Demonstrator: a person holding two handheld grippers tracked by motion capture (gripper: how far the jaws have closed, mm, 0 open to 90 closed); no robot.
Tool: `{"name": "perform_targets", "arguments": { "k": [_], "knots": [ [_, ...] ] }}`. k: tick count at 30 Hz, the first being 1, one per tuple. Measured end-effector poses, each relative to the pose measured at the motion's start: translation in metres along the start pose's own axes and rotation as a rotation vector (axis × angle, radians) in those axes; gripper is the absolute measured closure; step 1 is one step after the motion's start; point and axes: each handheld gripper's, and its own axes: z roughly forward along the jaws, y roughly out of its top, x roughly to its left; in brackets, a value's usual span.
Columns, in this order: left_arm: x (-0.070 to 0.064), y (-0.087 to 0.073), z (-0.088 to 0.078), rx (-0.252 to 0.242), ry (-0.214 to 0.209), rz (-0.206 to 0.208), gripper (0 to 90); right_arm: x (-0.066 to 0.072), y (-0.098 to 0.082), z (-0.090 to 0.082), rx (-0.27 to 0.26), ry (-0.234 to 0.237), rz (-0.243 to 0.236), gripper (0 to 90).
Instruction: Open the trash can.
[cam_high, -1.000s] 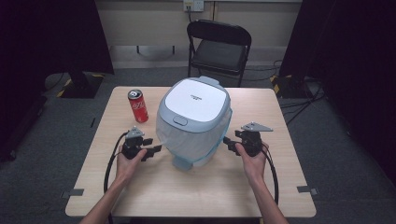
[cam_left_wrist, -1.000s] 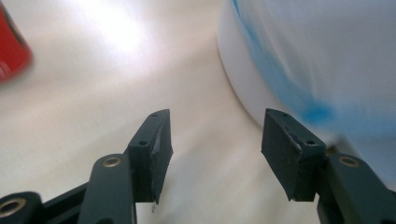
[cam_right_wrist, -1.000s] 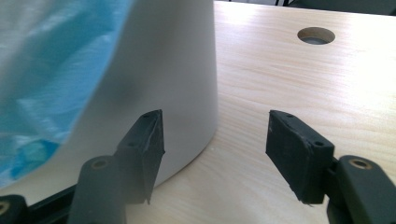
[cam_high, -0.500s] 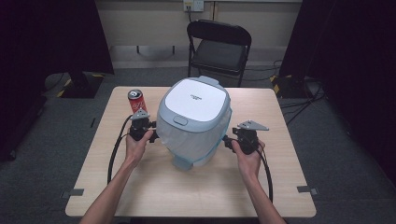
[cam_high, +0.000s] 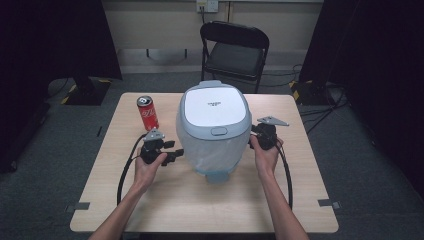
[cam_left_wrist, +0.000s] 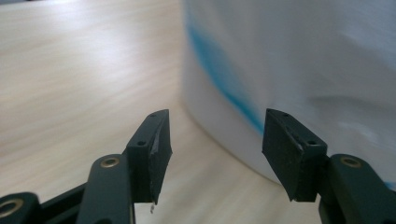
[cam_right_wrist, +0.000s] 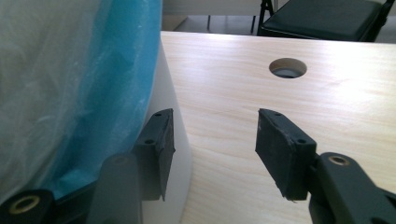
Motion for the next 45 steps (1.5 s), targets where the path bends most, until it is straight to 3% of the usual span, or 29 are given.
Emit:
{"name": "perform_targets", "arguments": {
  "k": [2,3,4,7,9,11,13,14,17,18,23,28,31,36,42,44,45],
  "knots": [
    [0.012,0.005,0.001,-0.003,0.042,-0.035,42.0,0.002,0.003,0.000,0.005,-0.010,-0.021,46.6],
    [0.012,0.005,0.001,-0.003,0.042,-0.035,42.0,0.002,0.003,0.000,0.005,-0.010,-0.021,46.6],
    [0.016,0.009,0.009,0.011,0.069,-0.041,42.1,0.001,0.003,0.001,0.007,-0.006,-0.021,47.5],
    [0.016,0.012,0.017,-0.005,0.069,-0.047,41.9,0.003,0.003,0.000,0.012,-0.004,-0.016,50.7],
    [0.013,0.016,0.026,0.011,0.052,-0.043,41.6,0.004,0.004,-0.001,0.015,0.004,-0.024,52.7],
    [0.011,0.018,0.030,0.013,0.053,-0.039,41.6,0.005,0.005,-0.005,0.024,0.044,-0.025,55.4],
    [0.008,0.019,0.032,-0.003,0.060,-0.023,56.1,0.009,0.004,-0.008,0.030,0.067,-0.037,59.6],
    [0.007,0.018,0.032,-0.008,0.036,-0.024,58.6,0.013,0.002,-0.012,0.029,0.067,-0.058,63.4],
    [0.005,0.016,0.031,-0.006,0.007,-0.027,64.2,0.015,0.001,-0.016,0.033,0.068,-0.059,65.6],
    [0.001,0.015,0.030,-0.004,0.004,-0.010,69.3,0.014,-0.003,-0.020,0.033,0.097,-0.040,67.4],
    [-0.004,0.012,0.025,0.013,-0.034,0.008,69.9,0.014,-0.005,-0.030,0.051,0.113,-0.073,67.4],
    [-0.019,0.007,0.013,0.026,-0.077,0.014,72.1,0.014,-0.009,-0.043,0.070,0.125,-0.103,67.1],
    [-0.027,0.003,0.007,0.022,-0.099,0.022,71.4,0.011,-0.014,-0.054,0.080,0.135,-0.107,60.2],
    [-0.041,-0.001,0.003,0.021,-0.118,0.043,69.8,0.008,-0.019,-0.065,0.088,0.131,-0.098,60.1],
    [-0.040,-0.004,0.005,0.002,-0.144,0.010,69.5,0.007,-0.023,-0.072,0.107,0.140,-0.102,60.5],
    [-0.039,-0.004,0.005,0.002,-0.135,0.013,66.1,0.006,-0.024,-0.073,0.111,0.131,-0.099,55.0],
    [-0.039,-0.004,0.004,0.003,-0.127,0.013,59.4,0.006,-0.025,-0.072,0.107,0.114,-0.095,48.6]
  ]
}}
